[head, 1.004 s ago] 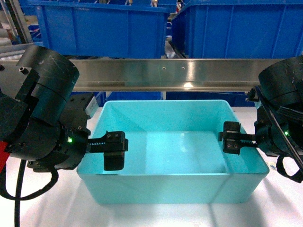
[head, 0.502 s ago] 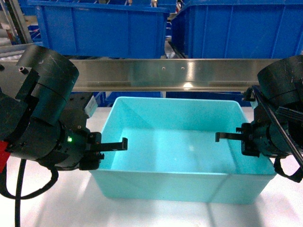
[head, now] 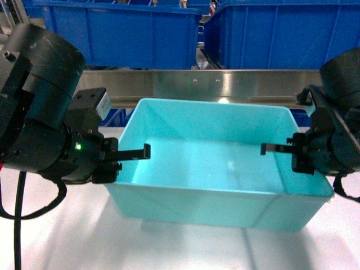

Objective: Organize blue bins on left shelf correctly

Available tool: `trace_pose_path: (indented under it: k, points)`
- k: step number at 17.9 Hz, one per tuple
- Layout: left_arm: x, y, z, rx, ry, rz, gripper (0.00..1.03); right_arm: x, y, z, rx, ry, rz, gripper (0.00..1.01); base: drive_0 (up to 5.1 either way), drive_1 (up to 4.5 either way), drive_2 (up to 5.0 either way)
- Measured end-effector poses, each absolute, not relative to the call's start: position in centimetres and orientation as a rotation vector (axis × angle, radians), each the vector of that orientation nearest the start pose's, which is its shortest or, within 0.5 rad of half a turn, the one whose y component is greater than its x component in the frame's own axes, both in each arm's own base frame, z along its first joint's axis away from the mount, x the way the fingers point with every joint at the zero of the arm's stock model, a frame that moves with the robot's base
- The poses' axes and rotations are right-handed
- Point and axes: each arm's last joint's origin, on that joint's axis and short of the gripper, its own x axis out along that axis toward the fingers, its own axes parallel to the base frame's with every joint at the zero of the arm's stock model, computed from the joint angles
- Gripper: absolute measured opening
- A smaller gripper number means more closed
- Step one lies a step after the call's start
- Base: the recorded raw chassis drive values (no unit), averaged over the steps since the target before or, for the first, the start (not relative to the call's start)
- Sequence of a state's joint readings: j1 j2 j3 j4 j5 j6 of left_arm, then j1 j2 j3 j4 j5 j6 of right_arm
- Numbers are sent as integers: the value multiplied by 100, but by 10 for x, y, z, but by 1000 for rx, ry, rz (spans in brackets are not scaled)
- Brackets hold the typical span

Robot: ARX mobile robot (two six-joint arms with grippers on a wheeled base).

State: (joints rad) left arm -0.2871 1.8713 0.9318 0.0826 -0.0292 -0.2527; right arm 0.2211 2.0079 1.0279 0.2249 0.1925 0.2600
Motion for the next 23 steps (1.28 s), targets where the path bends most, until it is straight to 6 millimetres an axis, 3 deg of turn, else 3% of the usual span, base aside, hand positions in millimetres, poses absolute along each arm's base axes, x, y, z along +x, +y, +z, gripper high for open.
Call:
trace_pose_path:
  k: [5,7,8,9,15,16,20,23]
  points:
    - [337,-103,142,-101,812,-135,2,383,75,135,81,679,-49,2,0,0,0]
    - [330,-107,169,-114,756,-150,2,383,69,162,74,622,-27,2,0,0,0]
    - [313,-104,207,-132,671,-178,2,370,65,199,81,550,8,2,0,0,0]
    - [283,-96,223,-131,632,-202,2,339,60,222,74,514,38,2,0,0,0]
    - [245,-84,212,-106,663,-217,2,288,66,209,50,560,48,2,0,0,0]
    - [236,-83,217,-104,635,-218,2,279,64,216,40,528,54,2,0,0,0]
    - [231,-78,220,-112,593,-211,2,274,63,225,-4,369,75,2,0,0,0]
    - [231,-78,220,-106,595,-214,2,274,63,227,-42,346,83,2,0,0,0]
